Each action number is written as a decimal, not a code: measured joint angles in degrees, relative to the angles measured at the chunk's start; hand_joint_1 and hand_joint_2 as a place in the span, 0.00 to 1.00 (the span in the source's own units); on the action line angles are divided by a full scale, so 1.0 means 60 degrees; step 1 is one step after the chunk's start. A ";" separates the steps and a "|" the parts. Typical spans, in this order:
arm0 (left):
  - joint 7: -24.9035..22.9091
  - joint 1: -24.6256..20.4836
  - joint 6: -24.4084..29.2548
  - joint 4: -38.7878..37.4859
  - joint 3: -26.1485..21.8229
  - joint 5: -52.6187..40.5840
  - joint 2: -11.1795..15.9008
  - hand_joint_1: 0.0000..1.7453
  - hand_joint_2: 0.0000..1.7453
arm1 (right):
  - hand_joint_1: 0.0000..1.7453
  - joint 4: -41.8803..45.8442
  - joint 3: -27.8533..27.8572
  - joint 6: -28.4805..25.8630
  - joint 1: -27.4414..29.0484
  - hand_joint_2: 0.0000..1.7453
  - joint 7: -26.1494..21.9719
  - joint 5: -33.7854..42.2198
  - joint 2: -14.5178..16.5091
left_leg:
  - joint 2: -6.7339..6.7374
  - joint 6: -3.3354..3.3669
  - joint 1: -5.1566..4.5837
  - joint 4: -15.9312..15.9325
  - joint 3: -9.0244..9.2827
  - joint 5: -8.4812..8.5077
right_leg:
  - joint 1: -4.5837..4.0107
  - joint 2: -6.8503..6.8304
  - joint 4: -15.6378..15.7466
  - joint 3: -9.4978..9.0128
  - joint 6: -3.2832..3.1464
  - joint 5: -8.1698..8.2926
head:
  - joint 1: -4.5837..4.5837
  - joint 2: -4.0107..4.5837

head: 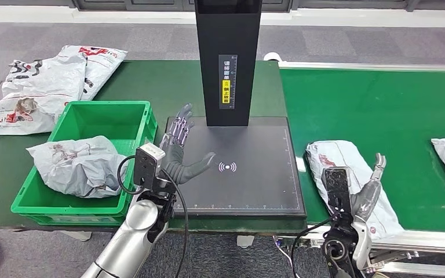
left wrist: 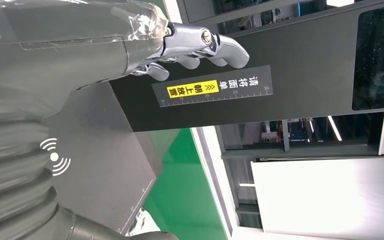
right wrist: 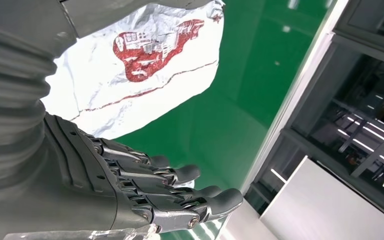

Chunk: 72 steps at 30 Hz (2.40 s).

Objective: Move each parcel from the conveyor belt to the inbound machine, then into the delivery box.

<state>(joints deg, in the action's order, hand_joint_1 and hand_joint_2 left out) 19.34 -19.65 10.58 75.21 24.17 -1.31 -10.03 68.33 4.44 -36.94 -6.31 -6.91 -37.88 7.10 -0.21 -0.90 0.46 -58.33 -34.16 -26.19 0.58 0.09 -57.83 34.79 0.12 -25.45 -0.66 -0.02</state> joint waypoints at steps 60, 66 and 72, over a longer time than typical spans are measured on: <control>-0.0350 0.0704 -0.0058 0.1334 -0.0288 -0.1089 0.0226 0.00 1.00 | 0.00 -0.4765 0.2719 0.2261 -0.1237 1.00 0.3118 -0.3953 -0.0670 | -0.0054 0.0027 -0.0012 0.0001 -0.0018 -0.0001 | 0.0010 -0.0066 0.0000 -0.0011 0.0025 -0.0021 | -0.0003 0.0001; -0.0328 0.0512 -0.0091 0.1253 -0.0288 -0.1089 0.0231 0.00 1.00 | 0.00 -0.5825 0.2810 0.3043 -0.1805 1.00 0.3392 -0.4098 -0.0840 | -0.0024 0.0026 -0.0011 0.0000 0.0004 -0.0002 | 0.0010 -0.0034 0.0000 -0.0022 0.0027 -0.0016 | -0.0003 0.0002; -0.0319 0.0429 -0.0091 0.1220 -0.0288 -0.1085 0.0242 0.00 1.00 | 0.00 -0.6325 0.2812 0.3189 -0.2141 1.00 0.3442 -0.4143 -0.0901 | -0.0020 0.0035 -0.0012 -0.0001 0.0021 -0.0007 | 0.0011 -0.0032 0.0005 -0.0042 0.0032 -0.0014 | -0.0004 0.0001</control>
<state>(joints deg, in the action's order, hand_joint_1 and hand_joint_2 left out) 17.43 -17.08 10.03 82.53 22.45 -7.82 -8.58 30.38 21.31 -17.80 -19.16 13.75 -62.73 1.70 -0.32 -0.69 0.39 -58.34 -34.04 -26.23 0.65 -0.10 -57.80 34.54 0.31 -25.53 -0.68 -0.01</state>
